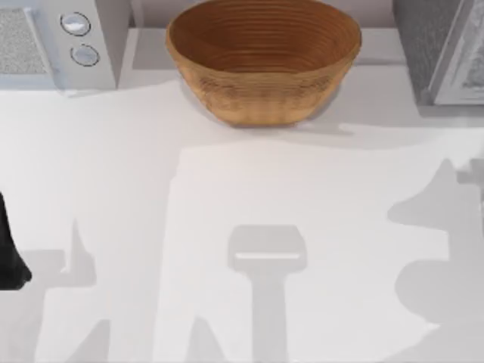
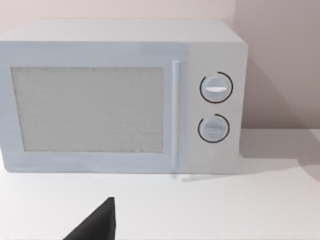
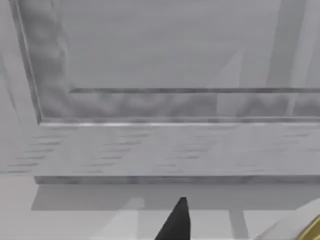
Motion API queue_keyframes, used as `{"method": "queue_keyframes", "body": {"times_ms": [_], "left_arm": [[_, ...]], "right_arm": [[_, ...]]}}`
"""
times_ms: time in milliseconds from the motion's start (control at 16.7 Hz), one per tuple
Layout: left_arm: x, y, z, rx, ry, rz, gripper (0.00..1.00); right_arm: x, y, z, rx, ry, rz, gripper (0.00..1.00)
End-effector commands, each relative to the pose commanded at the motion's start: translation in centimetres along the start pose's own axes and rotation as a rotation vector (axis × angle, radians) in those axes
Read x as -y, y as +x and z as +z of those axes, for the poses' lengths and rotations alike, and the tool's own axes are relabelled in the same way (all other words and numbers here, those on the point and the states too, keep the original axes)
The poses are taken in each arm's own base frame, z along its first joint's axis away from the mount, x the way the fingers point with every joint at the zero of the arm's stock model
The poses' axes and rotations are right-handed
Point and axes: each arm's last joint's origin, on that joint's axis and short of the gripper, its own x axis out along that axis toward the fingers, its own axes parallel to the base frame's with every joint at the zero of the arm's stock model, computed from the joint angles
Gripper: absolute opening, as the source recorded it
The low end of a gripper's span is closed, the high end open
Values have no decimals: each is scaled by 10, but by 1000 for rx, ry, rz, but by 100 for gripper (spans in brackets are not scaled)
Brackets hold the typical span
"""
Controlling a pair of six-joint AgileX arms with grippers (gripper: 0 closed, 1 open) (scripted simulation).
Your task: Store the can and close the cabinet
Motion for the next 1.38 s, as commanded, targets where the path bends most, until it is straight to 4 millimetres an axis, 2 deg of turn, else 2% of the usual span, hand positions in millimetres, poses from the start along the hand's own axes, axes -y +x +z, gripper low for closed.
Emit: {"method": "queue_keyframes", "body": {"times_ms": [360, 540, 1020, 1200, 1380], "left_arm": [[0, 0, 0, 0, 0, 0, 100], [0, 0, 0, 0, 0, 0, 100], [0, 0, 0, 0, 0, 0, 100], [0, 0, 0, 0, 0, 0, 100], [0, 0, 0, 0, 0, 0, 100]], "right_arm": [[-1, -20, 71, -19, 4, -1, 0], [-2, -30, 90, -9, 3, -3, 0], [-5, -36, 89, -30, 8, -1, 0], [-13, -57, 88, -54, 9, 0, 0], [-24, -92, 97, -22, 3, -1, 0]]}}
